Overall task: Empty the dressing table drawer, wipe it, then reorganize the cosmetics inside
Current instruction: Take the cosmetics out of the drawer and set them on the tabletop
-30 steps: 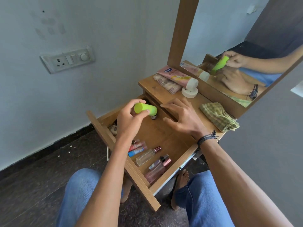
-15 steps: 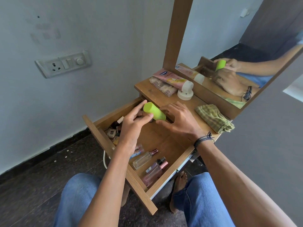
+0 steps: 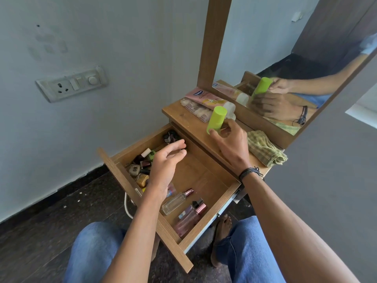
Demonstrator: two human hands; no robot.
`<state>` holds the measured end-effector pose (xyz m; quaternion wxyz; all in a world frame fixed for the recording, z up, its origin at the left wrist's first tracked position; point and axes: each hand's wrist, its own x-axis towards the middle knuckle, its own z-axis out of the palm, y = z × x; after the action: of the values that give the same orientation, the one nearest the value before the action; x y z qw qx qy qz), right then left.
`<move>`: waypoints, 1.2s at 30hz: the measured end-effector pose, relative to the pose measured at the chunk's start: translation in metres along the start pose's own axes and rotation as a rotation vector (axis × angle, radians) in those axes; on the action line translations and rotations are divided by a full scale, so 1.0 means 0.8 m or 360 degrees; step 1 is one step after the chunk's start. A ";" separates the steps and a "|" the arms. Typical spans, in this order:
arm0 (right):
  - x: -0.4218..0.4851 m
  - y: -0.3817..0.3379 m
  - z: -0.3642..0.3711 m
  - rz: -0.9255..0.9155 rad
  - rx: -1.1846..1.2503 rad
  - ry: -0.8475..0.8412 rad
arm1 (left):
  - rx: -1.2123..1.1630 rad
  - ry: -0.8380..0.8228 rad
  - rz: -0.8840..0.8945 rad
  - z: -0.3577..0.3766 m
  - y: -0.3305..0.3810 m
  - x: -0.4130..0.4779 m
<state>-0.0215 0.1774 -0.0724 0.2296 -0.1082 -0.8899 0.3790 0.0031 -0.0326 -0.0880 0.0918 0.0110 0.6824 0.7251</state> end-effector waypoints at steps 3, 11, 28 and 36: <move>0.005 0.009 0.006 -0.0013 -0.0136 -0.0025 | 0.0084 0.0023 -0.0107 -0.003 -0.014 0.004; 0.014 0.020 0.015 0.0053 -0.0253 -0.0009 | 0.0889 0.0016 -0.0173 -0.002 -0.031 0.009; 0.002 0.002 0.008 -0.0108 -0.0353 -0.0051 | 0.1380 0.0017 -0.0014 0.005 -0.041 0.011; 0.000 -0.004 0.004 -0.0096 -0.0348 -0.0088 | 0.1476 0.0009 0.0012 0.007 -0.047 0.011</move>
<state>-0.0229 0.1728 -0.0722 0.2031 -0.0952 -0.9348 0.2755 -0.0006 -0.0241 -0.1261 0.0726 0.0514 0.9349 0.3436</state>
